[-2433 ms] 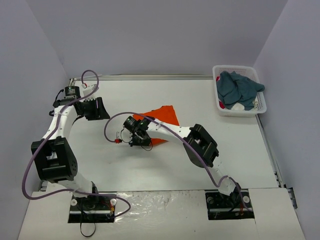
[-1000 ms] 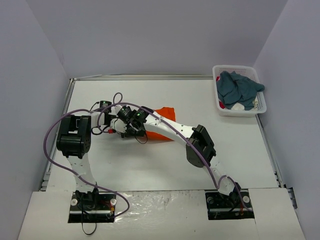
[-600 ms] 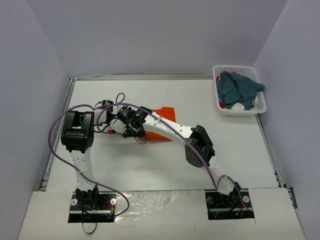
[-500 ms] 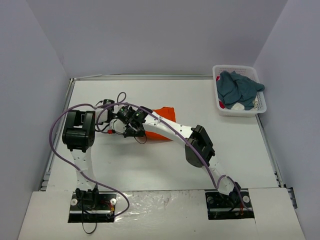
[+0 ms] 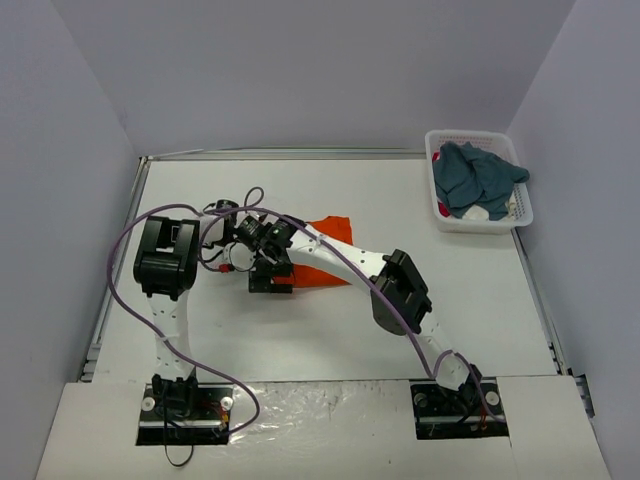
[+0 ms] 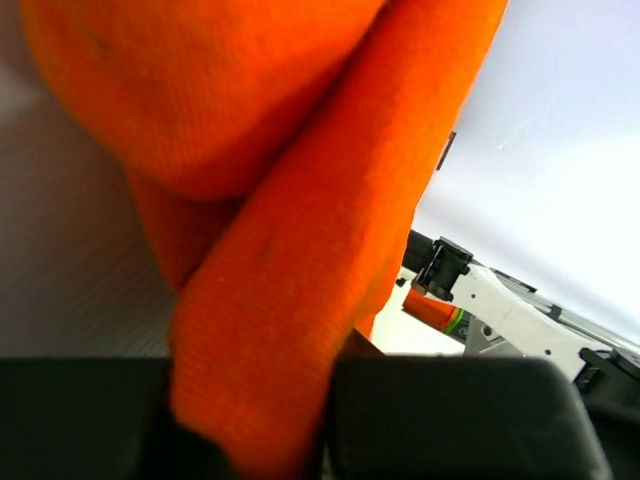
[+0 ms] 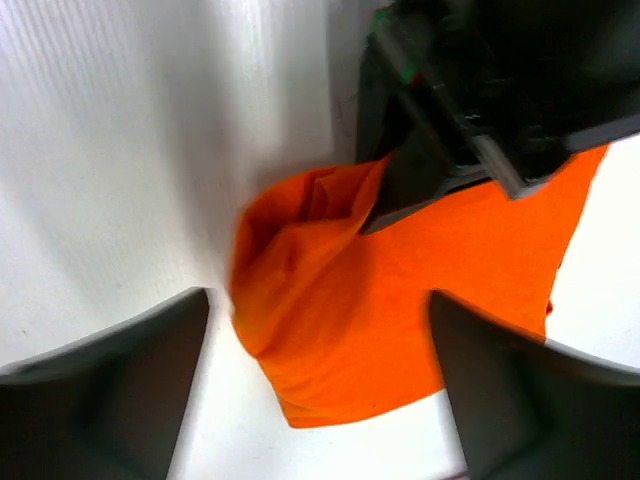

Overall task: Fold and stack the t-shirts
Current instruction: Put the neatly folded tshirt into the corner of the board with the left arm

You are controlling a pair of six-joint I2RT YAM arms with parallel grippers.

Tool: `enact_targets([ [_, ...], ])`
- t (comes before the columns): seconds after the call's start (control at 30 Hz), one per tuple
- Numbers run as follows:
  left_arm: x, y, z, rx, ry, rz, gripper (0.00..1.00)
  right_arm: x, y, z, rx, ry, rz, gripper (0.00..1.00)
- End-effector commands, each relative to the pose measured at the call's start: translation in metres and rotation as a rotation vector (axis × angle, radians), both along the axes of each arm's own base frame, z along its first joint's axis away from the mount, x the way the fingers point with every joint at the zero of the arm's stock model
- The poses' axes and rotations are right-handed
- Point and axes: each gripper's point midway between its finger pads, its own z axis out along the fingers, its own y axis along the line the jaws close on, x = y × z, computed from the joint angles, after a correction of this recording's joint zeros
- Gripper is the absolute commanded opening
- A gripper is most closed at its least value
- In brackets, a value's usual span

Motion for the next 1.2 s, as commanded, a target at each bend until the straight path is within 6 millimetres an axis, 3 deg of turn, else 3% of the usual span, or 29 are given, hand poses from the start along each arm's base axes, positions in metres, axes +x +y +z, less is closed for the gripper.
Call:
enact_targets([
  [0.0, 0.007, 0.004, 0.017, 0.011, -0.069, -0.021, 0.02, -0.024, -0.023, 0.019, -0.037, 0.026, 0.068, 1.00],
  [0.03, 0.006, 0.008, 0.016, 0.022, -0.071, -0.022, 0.02, -0.040, -0.040, 0.002, -0.080, 0.086, 0.098, 1.00],
  [0.07, 0.011, 0.015, 0.017, 0.031, -0.081, -0.007, 0.02, -0.046, -0.051, 0.020, -0.054, 0.078, 0.106, 1.00],
  [0.1, 0.013, 0.019, 0.018, 0.034, -0.086, 0.000, 0.02, -0.051, -0.063, 0.022, -0.059, 0.083, 0.112, 1.00],
  [0.13, 0.014, 0.025, 0.018, 0.039, -0.085, 0.008, 0.02, -0.065, -0.088, 0.006, -0.110, 0.124, 0.118, 1.00],
  [0.17, 0.018, 0.031, 0.017, 0.049, -0.089, 0.020, 0.02, -0.064, -0.104, 0.024, -0.069, 0.110, 0.121, 1.00],
  [0.23, 0.020, 0.047, 0.015, 0.072, -0.081, 0.032, 0.02, -0.066, -0.139, 0.027, -0.052, 0.125, 0.089, 1.00],
  [0.3, 0.026, 0.060, 0.011, 0.110, -0.087, 0.046, 0.02, -0.045, -0.174, 0.029, -0.009, 0.151, 0.003, 1.00],
  [0.4, 0.033, 0.094, 0.007, 0.197, -0.082, 0.069, 0.02, -0.026, -0.217, 0.031, 0.003, 0.153, -0.142, 1.00],
  [0.43, 0.037, 0.100, 0.007, 0.223, -0.088, 0.066, 0.02, -0.022, -0.224, 0.030, 0.007, 0.153, -0.176, 1.00],
  [0.5, 0.042, 0.117, 0.004, 0.323, -0.089, 0.037, 0.02, -0.015, -0.235, 0.028, 0.042, 0.176, -0.248, 1.00],
  [0.6, 0.048, 0.140, -0.003, 0.430, -0.097, 0.007, 0.02, -0.011, -0.235, 0.024, 0.091, 0.197, -0.288, 1.00],
  [0.77, 0.074, 0.201, -0.002, 0.662, -0.141, -0.002, 0.02, -0.009, -0.230, 0.020, 0.136, 0.221, -0.308, 1.00],
  [0.87, 0.086, 0.237, 0.003, 0.725, -0.171, 0.010, 0.03, -0.006, -0.232, 0.019, 0.140, 0.228, -0.326, 1.00],
  [0.93, 0.085, 0.251, -0.001, 0.739, -0.151, -0.007, 0.02, -0.006, -0.234, 0.018, 0.140, 0.231, -0.331, 1.00],
  [0.97, 0.094, 0.266, 0.009, 0.761, -0.180, 0.021, 0.02, -0.006, -0.234, 0.019, 0.143, 0.229, -0.333, 1.00],
  [1.03, 0.097, 0.279, 0.008, 0.771, -0.180, 0.032, 0.02, -0.006, -0.236, 0.018, 0.142, 0.231, -0.340, 1.00],
  [1.17, 0.110, 0.311, 0.025, 0.820, -0.243, 0.071, 0.02, -0.005, -0.239, 0.016, 0.141, 0.241, -0.358, 1.00],
])
